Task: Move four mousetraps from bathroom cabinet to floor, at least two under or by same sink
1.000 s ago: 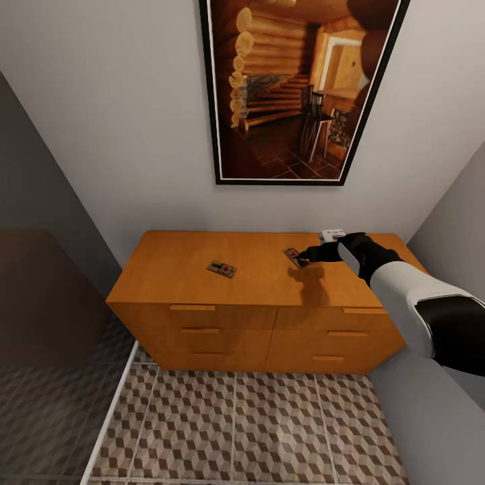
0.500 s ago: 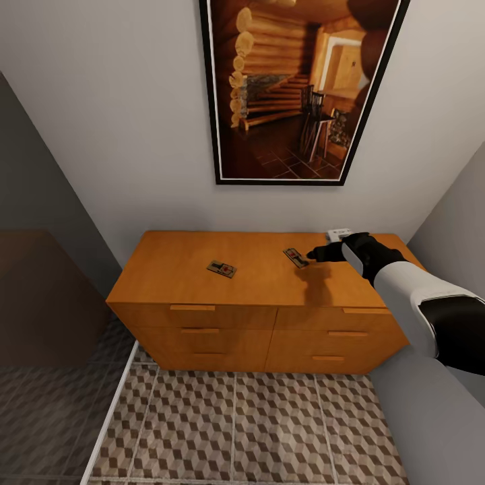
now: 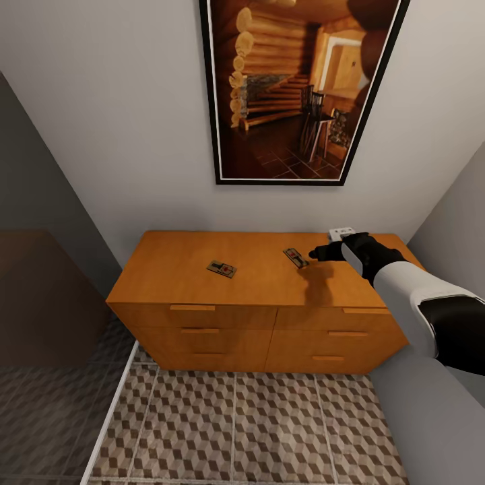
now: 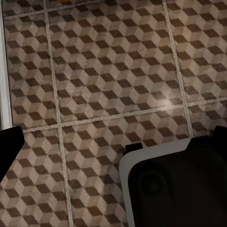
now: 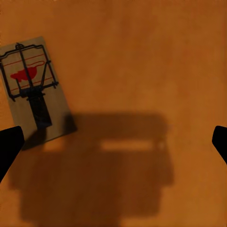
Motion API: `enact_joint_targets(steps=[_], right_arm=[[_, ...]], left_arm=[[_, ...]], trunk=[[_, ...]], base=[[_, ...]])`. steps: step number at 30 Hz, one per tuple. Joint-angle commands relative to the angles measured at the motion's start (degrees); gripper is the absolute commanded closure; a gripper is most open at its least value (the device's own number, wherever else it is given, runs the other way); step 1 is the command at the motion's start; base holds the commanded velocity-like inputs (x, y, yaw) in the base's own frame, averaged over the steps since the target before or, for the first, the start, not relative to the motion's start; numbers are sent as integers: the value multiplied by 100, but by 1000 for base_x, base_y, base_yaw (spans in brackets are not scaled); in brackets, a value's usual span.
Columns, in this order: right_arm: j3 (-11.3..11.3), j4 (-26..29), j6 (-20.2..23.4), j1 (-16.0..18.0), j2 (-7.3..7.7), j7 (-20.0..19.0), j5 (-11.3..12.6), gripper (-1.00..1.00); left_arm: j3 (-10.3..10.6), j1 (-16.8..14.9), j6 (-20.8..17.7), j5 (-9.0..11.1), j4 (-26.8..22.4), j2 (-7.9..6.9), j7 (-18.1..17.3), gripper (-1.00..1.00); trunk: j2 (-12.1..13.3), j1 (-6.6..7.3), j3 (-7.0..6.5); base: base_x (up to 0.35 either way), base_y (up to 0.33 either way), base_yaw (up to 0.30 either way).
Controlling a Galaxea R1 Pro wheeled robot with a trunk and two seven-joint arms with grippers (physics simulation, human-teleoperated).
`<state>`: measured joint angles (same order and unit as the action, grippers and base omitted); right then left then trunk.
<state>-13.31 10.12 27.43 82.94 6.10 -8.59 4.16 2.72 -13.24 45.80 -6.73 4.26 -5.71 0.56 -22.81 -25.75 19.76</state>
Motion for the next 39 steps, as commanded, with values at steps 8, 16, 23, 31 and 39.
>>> enact_joint_targets(steps=[8, 16, 23, 31, 39], right_arm=[[-45, 9, 26, 3, -3, 3, 41, -100], [-49, 8, 25, 3, -4, 6, 41, -100], [-49, 8, 25, 3, -10, 7, 41, -100], [-49, 8, 30, 3, -41, 65, 46, -100], [-49, 7, 42, 3, -156, 67, 40, -100]], left_arm=[[26, -12, 34, -4, 22, 0, 6, -100], [27, -10, 34, -4, 22, 0, 6, -100], [24, -12, 34, -2, 22, 0, 6, -100], [26, -12, 34, -3, 22, 2, 6, -100], [27, -12, 34, -4, 22, 7, 4, -100]], trunk=[[-10, -3, 9], [-10, -3, 9], [-10, -3, 9], [-10, -3, 9], [-10, -3, 9]], base=[[0, 0, 0], [0, 0, 0], [0, 0, 0], [0, 0, 0], [0, 0, 0]])
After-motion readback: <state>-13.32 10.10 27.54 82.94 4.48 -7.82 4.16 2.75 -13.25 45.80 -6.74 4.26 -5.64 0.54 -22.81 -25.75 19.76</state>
